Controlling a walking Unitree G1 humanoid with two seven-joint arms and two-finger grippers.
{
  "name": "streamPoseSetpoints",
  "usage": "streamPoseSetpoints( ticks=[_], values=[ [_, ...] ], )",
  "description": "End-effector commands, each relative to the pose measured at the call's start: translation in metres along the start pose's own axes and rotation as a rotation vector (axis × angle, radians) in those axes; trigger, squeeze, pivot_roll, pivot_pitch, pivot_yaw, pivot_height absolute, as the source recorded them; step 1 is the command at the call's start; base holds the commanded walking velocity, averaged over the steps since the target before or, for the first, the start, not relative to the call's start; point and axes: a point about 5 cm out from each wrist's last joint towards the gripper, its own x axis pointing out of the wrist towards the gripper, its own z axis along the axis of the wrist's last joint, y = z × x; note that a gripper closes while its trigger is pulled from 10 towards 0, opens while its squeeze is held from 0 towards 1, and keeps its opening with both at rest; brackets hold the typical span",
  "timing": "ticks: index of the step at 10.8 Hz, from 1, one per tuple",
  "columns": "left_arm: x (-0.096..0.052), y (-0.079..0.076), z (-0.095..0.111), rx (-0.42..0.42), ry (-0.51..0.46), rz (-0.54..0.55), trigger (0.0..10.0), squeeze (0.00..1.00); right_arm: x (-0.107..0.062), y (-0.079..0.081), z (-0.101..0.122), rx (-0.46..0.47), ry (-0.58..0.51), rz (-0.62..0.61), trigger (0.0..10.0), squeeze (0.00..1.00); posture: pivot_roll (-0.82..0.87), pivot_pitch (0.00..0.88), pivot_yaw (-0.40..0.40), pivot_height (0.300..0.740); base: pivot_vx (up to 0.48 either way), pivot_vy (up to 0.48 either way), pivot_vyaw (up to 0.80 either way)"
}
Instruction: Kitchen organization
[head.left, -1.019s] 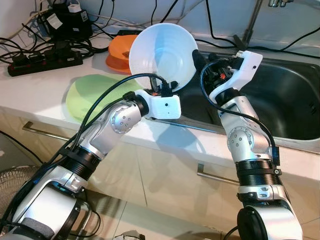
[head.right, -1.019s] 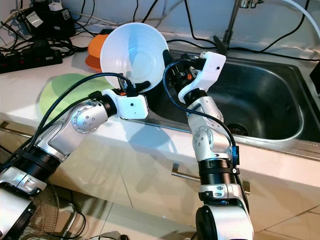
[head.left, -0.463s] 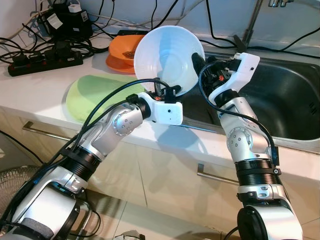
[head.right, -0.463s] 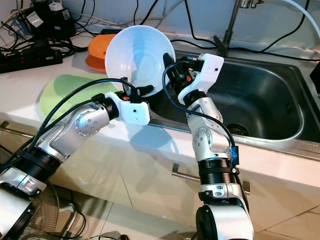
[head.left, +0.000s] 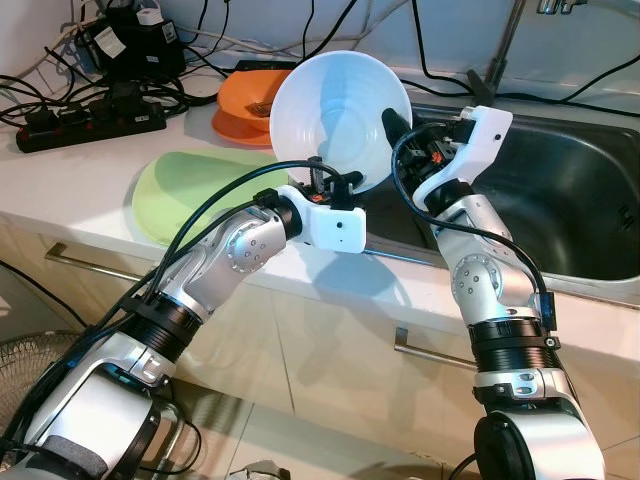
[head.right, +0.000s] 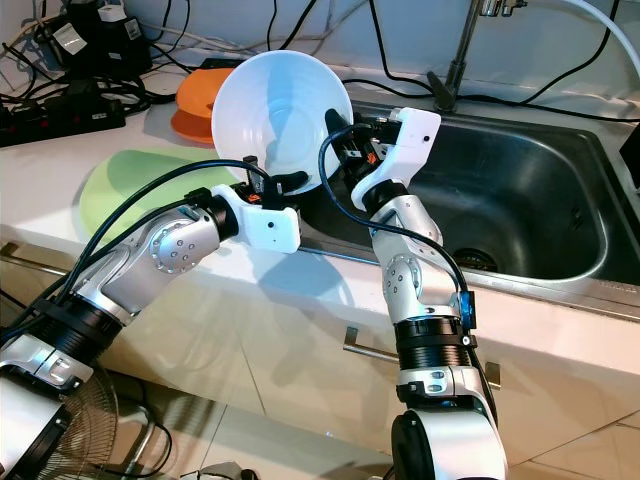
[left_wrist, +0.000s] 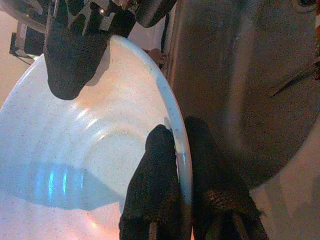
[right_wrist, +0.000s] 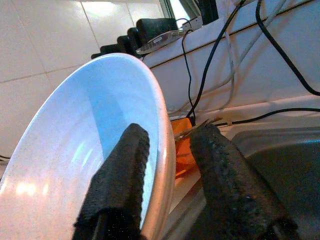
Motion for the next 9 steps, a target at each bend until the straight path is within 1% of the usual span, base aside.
streamPoseSetpoints(
  ticks=[1, 4, 9],
  values=[
    [0.0015, 0.0132, 0.0025, 0.039, -0.014, 0.044, 10.0, 0.0, 0.001, -0.0009, 0.0014, -0.006, 0.01, -0.001, 0.0, 0.0, 0.09, 0.0, 0.041, 0.74, 0.0, 0.0, 0.0],
    [0.0013, 0.0129, -0.0011, 0.055, 0.012, 0.04, 10.0, 0.0, 0.0012, 0.0004, -0.0003, -0.019, 0.022, 0.013, 0.0, 0.0, 0.1, 0.0, 0.039, 0.74, 0.0, 0.0, 0.0],
    [0.0016, 0.0135, -0.0029, 0.054, 0.031, 0.054, 10.0, 0.0, 0.0002, -0.0007, -0.001, -0.023, 0.024, 0.007, 0.0, 0.0, 0.09, 0.0, 0.04, 0.74, 0.0, 0.0, 0.0]
  ],
)
